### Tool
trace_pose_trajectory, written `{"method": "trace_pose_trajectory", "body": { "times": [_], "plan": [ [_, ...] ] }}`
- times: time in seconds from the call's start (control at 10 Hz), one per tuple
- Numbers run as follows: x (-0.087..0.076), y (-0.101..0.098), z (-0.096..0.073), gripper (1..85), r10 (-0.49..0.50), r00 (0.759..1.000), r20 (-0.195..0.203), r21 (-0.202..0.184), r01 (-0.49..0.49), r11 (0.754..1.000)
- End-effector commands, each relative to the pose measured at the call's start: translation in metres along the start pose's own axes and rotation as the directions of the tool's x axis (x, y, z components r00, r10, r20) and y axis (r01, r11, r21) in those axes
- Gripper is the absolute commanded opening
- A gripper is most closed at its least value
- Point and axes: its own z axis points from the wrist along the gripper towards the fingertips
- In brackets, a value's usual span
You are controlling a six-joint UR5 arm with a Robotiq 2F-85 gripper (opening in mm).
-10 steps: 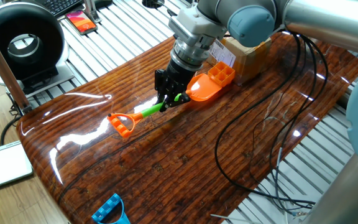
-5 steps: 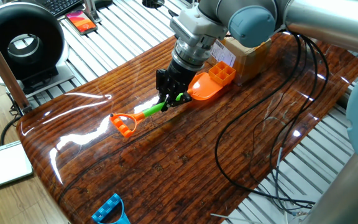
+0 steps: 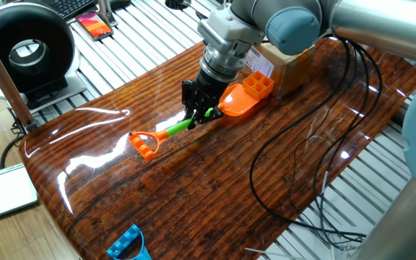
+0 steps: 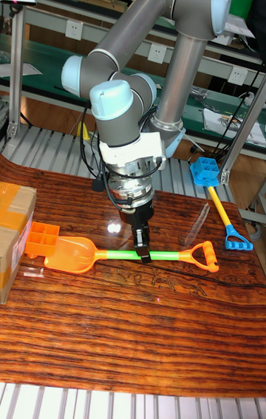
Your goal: Use a shovel to scoop up an object
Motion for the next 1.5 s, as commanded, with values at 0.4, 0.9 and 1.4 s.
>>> {"method": "trace_pose_trajectory", "body": {
  "times": [0.4,0.9,1.4],
  "plan": [
    [0.001,-0.004,0.000,1.3,0.004,1.000,0.028,0.024,-0.005,1.000],
    [-0.010,-0.009,0.003,1.3,0.042,0.997,0.071,0.036,-0.045,0.998],
    [-0.002,-0.005,0.004,1.3,0.030,0.999,0.038,0.022,-0.031,0.999]
  ]
}}
